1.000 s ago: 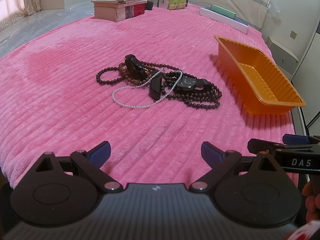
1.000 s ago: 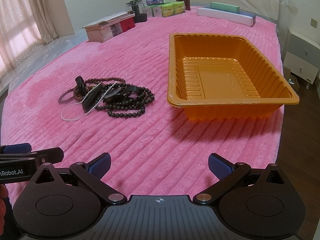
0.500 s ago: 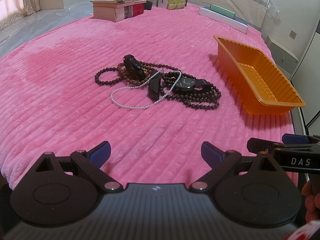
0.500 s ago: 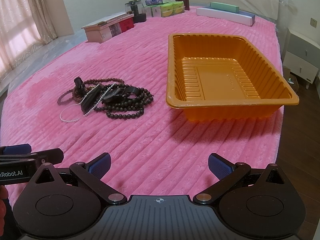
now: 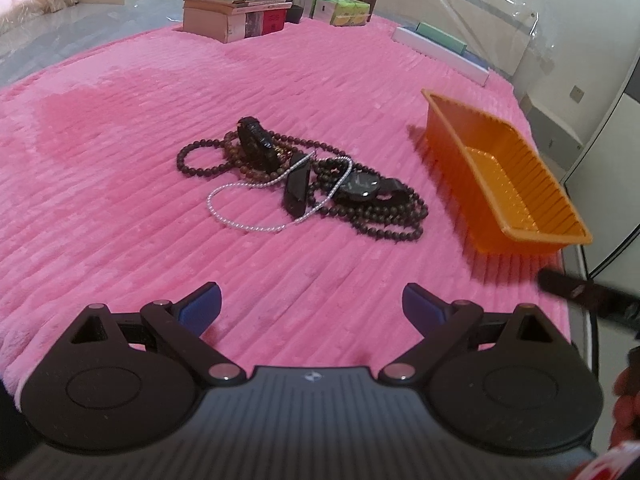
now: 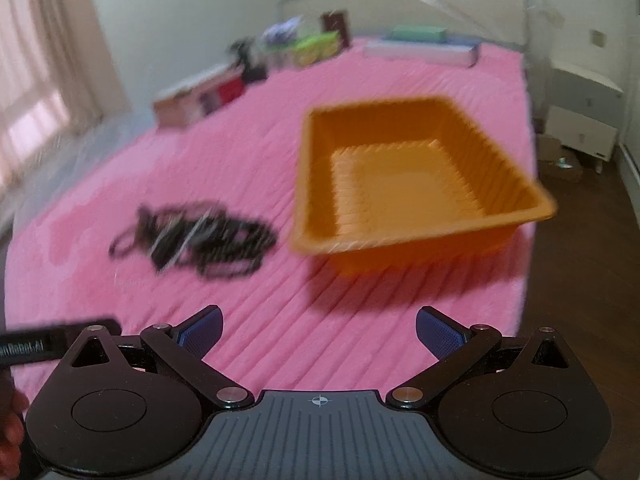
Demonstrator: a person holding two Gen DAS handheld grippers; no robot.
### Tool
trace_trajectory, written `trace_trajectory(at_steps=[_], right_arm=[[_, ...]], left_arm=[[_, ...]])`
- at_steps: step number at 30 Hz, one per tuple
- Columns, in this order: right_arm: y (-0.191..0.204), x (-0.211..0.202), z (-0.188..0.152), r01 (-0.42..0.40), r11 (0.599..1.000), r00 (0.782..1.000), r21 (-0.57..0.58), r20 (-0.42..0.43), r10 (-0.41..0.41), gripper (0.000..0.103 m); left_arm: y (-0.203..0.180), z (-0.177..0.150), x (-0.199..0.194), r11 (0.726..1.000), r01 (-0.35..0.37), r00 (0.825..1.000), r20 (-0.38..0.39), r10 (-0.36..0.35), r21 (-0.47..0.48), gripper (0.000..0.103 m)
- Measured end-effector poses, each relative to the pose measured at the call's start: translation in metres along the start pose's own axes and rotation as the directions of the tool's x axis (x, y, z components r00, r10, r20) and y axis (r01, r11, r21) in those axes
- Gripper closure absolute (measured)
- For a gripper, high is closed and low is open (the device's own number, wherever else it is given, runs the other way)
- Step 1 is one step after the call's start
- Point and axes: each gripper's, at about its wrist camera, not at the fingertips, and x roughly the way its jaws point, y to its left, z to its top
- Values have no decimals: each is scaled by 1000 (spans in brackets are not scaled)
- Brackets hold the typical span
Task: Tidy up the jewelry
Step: 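Grasp the orange tray rim with the right tool and lift it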
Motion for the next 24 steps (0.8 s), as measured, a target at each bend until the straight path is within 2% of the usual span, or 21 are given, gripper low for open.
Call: trace_trajectory(at_steps=[5, 10, 13, 15, 24], right_arm=[[-47, -25, 30, 52, 994, 988, 94, 142, -65, 1], [-95, -19, 59, 122, 987, 974, 105, 179, -139, 2], [-117, -4, 69, 130, 988, 976, 80, 165, -141, 20], [-130, 9, 69, 115, 990, 982, 76, 140, -125, 23], [-160, 59, 66, 47, 993, 997, 108, 47, -53, 56]], left_arm=[[5, 8, 6, 998, 53, 999, 1, -53, -34, 6], [4, 12, 14, 997, 67, 998, 10, -67, -47, 6], [2, 12, 18, 998, 56, 998, 44, -54, -33, 6], [1, 12, 22, 998, 58, 997, 55, -57, -21, 6], [-7, 16, 40, 997, 76, 994, 83, -78, 27, 6]])
